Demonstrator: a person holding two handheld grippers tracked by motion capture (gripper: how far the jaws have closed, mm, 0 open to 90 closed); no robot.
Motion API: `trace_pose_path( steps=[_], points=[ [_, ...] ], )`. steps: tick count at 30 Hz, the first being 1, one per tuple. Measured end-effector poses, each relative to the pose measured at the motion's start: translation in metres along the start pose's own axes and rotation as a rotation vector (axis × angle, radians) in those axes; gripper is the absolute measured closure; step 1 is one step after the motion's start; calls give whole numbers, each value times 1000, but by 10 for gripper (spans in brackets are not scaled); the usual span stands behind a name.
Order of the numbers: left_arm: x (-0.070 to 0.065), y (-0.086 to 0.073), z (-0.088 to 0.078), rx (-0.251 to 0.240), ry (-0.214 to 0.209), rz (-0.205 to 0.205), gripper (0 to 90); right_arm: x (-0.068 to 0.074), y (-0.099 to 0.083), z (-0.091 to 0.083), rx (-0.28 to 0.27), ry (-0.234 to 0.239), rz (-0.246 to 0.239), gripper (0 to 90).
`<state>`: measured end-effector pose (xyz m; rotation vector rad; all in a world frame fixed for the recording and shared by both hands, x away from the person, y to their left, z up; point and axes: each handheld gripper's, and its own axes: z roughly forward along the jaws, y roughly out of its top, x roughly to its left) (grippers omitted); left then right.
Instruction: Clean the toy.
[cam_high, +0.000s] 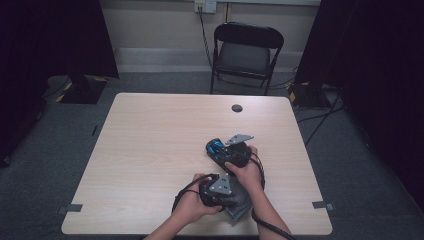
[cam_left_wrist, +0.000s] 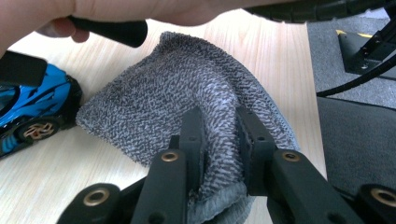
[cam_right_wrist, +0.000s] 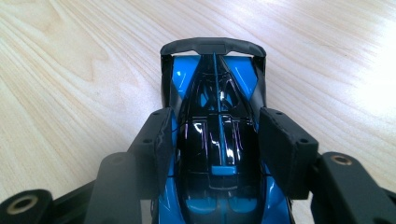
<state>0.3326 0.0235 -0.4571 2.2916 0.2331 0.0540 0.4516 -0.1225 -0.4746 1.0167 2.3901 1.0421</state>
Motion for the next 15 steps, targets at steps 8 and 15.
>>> trace_pose_path(
  steps=[8,15],
  points=[
    [1,-6,-12,-2,24,14,738,0,0,0,-2,-1,-1,452],
    [3,-13,-19,-15,37,-3,733,0,-1,-2,6,8,-9,439]
  ],
)
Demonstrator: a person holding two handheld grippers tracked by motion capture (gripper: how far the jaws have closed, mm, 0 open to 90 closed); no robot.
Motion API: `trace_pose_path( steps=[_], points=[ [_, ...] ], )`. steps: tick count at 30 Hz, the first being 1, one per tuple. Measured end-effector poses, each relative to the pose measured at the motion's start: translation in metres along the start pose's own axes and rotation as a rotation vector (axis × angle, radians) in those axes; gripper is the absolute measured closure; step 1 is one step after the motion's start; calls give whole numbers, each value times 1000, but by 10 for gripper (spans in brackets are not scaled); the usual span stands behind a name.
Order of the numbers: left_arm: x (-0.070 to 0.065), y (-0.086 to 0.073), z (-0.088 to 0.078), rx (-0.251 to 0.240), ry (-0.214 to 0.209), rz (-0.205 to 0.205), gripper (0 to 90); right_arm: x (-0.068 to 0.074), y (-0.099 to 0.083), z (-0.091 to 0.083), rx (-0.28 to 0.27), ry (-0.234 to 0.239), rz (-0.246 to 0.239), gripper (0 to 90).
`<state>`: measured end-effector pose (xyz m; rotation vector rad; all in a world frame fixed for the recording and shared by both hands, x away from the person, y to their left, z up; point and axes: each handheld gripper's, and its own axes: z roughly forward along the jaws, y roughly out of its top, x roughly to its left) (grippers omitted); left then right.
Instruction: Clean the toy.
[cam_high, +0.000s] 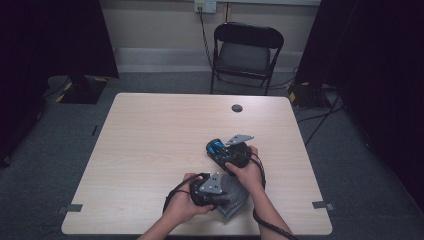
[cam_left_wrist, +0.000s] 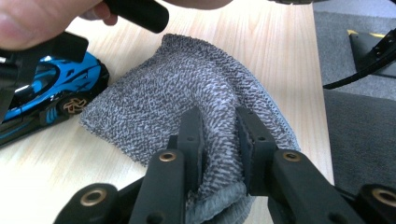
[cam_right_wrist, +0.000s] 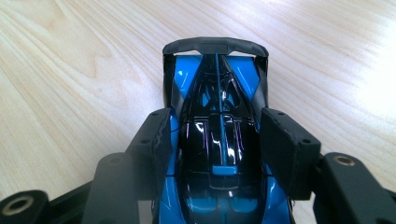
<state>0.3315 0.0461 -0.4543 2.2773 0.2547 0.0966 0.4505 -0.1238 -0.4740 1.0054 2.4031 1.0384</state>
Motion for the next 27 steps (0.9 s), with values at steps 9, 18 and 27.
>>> trace_pose_path(
  steps=[9,18,27],
  points=[
    [2,-6,-3,2,28,-8,726,-3,1,-2,30,-19,-6,361],
    [7,-15,-10,8,52,-20,716,-9,5,-24,-43,-1,9,380],
    [11,-23,-17,15,76,-48,664,2,-15,-54,-81,116,-33,463]
  ],
)
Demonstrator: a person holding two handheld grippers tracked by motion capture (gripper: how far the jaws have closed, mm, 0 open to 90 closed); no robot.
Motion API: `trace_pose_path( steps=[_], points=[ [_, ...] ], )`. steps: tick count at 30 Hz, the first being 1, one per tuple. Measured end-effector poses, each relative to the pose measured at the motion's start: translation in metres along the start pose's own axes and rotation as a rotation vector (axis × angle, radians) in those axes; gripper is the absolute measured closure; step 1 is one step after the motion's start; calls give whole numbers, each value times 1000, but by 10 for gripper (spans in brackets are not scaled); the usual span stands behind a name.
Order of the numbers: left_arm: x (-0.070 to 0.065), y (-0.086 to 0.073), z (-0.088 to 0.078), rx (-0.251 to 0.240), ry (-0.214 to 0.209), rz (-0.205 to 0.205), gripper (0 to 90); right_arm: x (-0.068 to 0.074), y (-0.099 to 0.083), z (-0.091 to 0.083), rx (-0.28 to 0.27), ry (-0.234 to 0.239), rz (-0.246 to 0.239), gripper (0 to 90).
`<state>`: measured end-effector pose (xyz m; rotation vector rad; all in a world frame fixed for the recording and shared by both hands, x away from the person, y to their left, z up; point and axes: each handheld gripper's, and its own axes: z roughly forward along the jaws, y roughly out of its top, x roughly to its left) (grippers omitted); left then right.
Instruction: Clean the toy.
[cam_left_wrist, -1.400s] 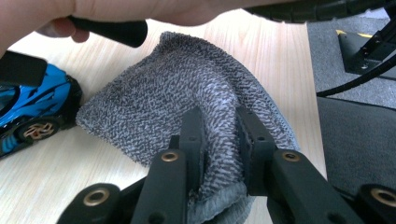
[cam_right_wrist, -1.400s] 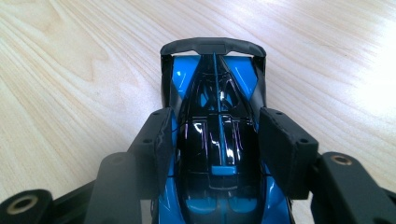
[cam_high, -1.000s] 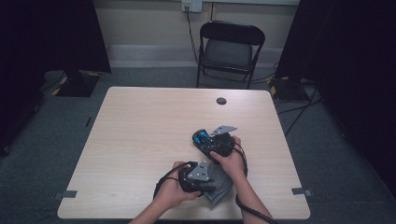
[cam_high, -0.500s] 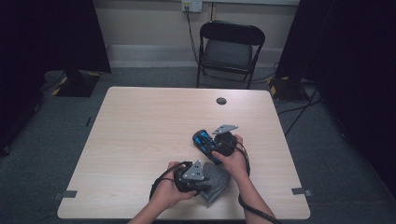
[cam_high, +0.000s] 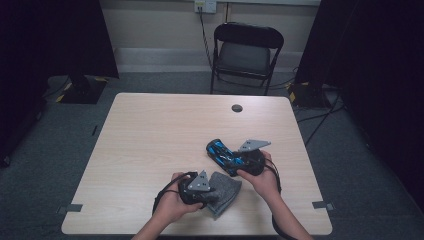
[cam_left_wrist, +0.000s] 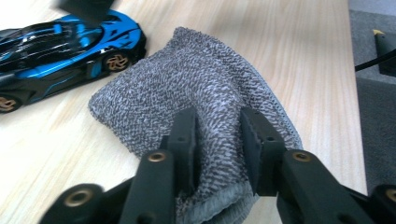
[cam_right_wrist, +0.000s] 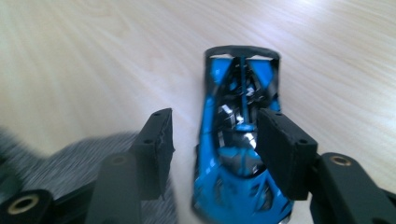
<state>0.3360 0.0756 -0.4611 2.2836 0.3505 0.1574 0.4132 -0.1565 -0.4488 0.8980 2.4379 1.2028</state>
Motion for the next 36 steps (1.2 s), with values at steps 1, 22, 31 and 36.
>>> trace_pose_path(
  steps=[1,22,31,36],
  points=[
    [1,0,-1,-2,8,-7,631,2,-2,-3,-7,12,-6,463],
    [24,-14,-28,-50,122,-135,521,56,-31,-23,-23,178,-63,463],
    [25,-27,-14,10,99,-143,535,66,-53,-20,5,180,-68,384],
    [22,-27,-9,37,92,-118,547,72,-57,-13,29,169,-79,311]
  ],
)
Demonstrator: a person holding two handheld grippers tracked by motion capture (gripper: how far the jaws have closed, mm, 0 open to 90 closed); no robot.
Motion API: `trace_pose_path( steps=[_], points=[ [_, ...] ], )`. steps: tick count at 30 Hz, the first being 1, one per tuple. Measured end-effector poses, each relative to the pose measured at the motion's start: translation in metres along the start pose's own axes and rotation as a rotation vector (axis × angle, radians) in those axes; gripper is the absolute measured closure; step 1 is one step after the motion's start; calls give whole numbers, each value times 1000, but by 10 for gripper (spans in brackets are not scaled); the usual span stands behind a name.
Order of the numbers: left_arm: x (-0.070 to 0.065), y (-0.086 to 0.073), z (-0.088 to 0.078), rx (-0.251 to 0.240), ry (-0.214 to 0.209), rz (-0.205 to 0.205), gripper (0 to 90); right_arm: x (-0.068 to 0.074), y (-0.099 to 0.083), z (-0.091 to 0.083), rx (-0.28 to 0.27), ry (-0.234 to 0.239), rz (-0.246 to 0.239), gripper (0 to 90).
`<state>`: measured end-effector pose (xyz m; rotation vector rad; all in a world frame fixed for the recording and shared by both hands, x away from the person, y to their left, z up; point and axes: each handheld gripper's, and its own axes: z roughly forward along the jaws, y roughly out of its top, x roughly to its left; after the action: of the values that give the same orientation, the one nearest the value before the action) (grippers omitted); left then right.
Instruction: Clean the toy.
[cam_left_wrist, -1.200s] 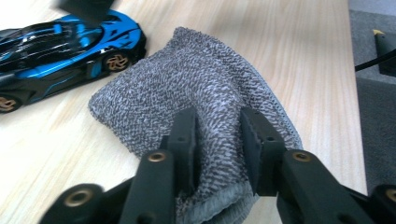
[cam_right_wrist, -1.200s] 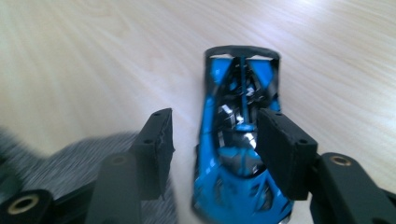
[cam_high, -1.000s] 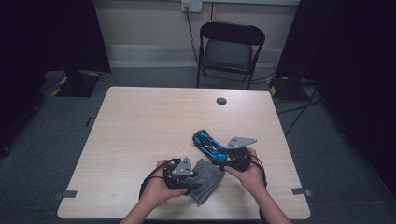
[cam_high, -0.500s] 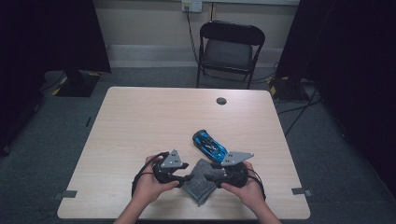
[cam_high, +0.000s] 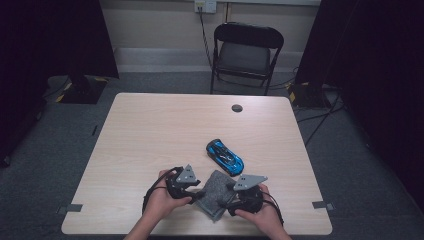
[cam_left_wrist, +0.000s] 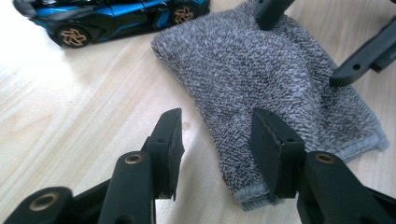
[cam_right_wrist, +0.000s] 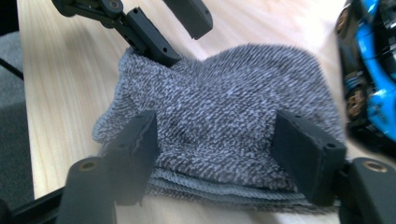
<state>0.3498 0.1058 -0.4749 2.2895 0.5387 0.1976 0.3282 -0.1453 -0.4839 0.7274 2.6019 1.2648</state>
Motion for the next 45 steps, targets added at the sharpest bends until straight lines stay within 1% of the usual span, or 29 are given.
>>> trace_pose_path(
  steps=[1,3,7,11,14,19,21,23,25,26,28,30,32,35,36,38,40,41,42,43,45],
  points=[
    [-1,0,1,-1,-1,-4,547,1,-1,1,11,1,-4,312],
    [-1,-1,3,7,-3,-2,547,3,-3,5,26,-15,-23,310],
    [-3,-1,3,13,-22,4,588,3,-3,4,12,-30,-6,312],
    [-7,2,2,19,-40,11,585,2,-4,3,9,-41,4,309],
    [-10,2,2,20,-42,20,582,3,-4,1,0,-48,8,308],
    [-10,2,1,19,-43,18,582,4,-5,-4,-6,-53,20,309],
    [-11,2,1,20,-54,21,595,3,-5,-8,0,-58,30,319],
    [-12,2,1,21,-77,21,603,0,-6,-13,0,-49,56,358],
    [-15,4,1,13,-96,24,603,-3,-9,-16,4,-53,76,365],
    [-16,5,1,13,-107,20,603,-6,-10,-16,10,-63,92,375],
    [-20,7,3,25,-123,29,603,-8,-12,-14,8,-66,109,381],
    [-26,10,5,34,-137,46,603,-10,-11,-10,9,-65,112,380],
    [-32,13,7,30,-151,64,603,-11,-9,-6,4,-59,122,379],
    [-39,15,10,27,-170,75,598,-12,-3,2,-10,-46,126,379],
    [-41,16,11,27,-173,77,595,-12,-1,4,-11,-43,120,379],
    [-43,17,13,29,-169,88,585,-11,6,11,-11,-43,111,376],
    [-44,17,13,28,-161,81,574,-9,14,20,-9,-45,93,372],
    [-43,17,13,17,-158,74,565,-9,16,22,-15,-52,87,369],
    [-41,16,11,8,-158,69,559,-9,18,22,-21,-57,87,368],
    [-39,16,9,2,-149,64,536,-10,20,22,-27,-60,96,361],
    [-36,17,3,-4,-133,60,515,-11,21,17,-49,-71,104,357]
  ],
)
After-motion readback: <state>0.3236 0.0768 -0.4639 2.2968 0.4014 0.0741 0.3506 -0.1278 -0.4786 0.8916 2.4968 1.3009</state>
